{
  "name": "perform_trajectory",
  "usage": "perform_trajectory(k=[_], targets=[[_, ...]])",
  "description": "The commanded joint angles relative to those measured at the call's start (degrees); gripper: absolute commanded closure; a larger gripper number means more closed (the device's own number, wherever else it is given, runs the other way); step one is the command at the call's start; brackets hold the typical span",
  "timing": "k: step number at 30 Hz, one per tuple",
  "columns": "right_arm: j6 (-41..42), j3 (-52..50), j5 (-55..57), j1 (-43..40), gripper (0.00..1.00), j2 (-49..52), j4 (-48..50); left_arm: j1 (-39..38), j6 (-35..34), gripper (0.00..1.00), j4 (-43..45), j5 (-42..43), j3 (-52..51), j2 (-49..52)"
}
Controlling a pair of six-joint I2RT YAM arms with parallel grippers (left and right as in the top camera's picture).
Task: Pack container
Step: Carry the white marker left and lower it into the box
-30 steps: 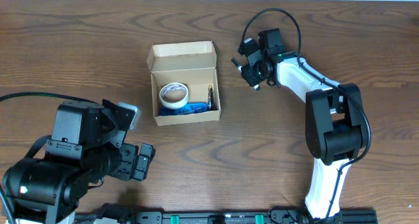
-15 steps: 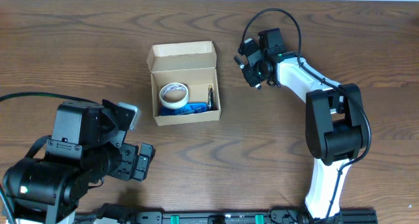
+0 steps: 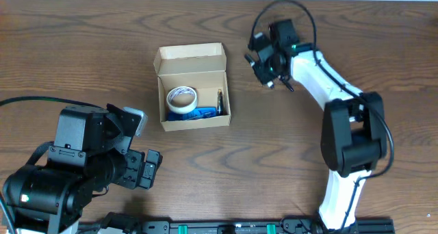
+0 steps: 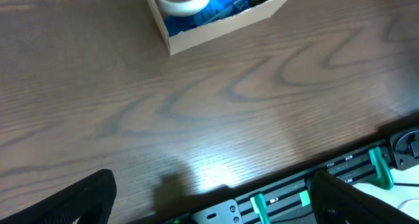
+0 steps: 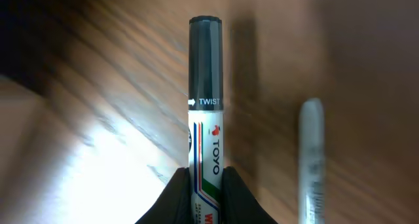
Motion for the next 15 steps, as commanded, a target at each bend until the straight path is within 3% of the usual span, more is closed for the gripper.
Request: perform_trajectory(k=[1, 7, 15], targets=[[0.4, 7.0, -0.2, 2.0, 0.99, -7.5, -3.2, 0.1, 1.0, 0.05, -0.2, 0.3, 0.9, -0.1], [-5.2, 12.3, -5.4, 7.2, 0.99, -13.8, -5.3, 0.1, 1.0, 0.05, -0.2, 0.3, 0.9, -0.1], [-22.7, 12.6, -6.7, 17.2, 0.99, -16.3, -9.2, 0.1, 1.0, 0.05, -0.2, 0.3, 0.9, -0.1]])
